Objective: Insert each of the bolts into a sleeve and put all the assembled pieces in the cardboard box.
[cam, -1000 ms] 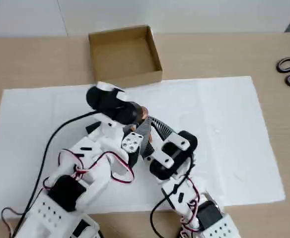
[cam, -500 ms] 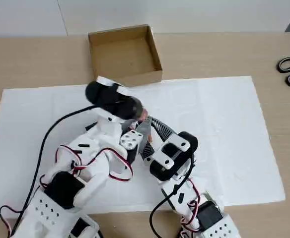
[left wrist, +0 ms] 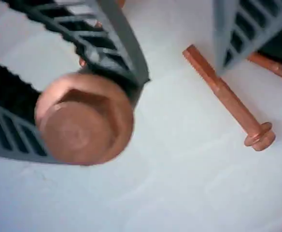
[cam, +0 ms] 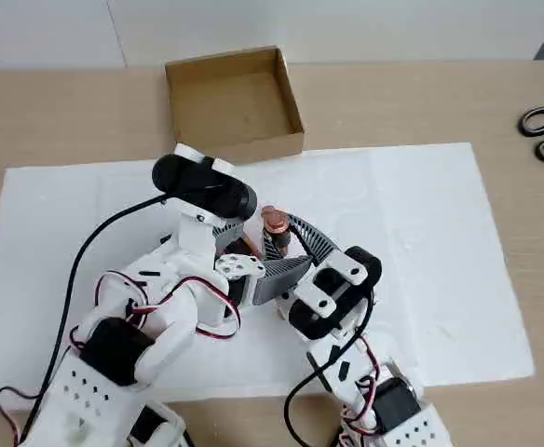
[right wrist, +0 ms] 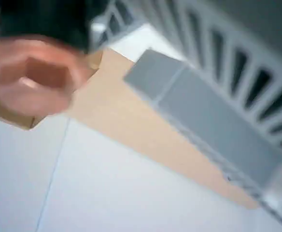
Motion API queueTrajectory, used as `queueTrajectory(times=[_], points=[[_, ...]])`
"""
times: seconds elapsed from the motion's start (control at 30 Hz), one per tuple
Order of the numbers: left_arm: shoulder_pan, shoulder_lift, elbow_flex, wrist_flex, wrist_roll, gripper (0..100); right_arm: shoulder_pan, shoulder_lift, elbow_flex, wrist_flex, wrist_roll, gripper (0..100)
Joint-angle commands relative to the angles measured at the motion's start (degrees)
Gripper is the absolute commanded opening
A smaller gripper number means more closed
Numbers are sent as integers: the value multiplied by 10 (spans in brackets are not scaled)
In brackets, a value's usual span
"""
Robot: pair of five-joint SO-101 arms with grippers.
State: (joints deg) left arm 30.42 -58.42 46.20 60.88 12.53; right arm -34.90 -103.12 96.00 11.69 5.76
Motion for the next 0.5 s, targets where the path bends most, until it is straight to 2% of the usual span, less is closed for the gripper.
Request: queueTrajectory(times=[0.0, 0.13, 0.37, 0.47], points=[[17, 0, -15, 2, -2, 367, -7, -8, 3, -15, -4, 4], [17, 0, -57, -11, -2, 367, -7, -8, 4, -15, -4, 4], [16, 4, -96, -100, -2, 367, -7, -8, 4, -15, -4, 4], [16, 4, -95, -114, -4, 367, -7, -8, 4, -15, -4, 4]])
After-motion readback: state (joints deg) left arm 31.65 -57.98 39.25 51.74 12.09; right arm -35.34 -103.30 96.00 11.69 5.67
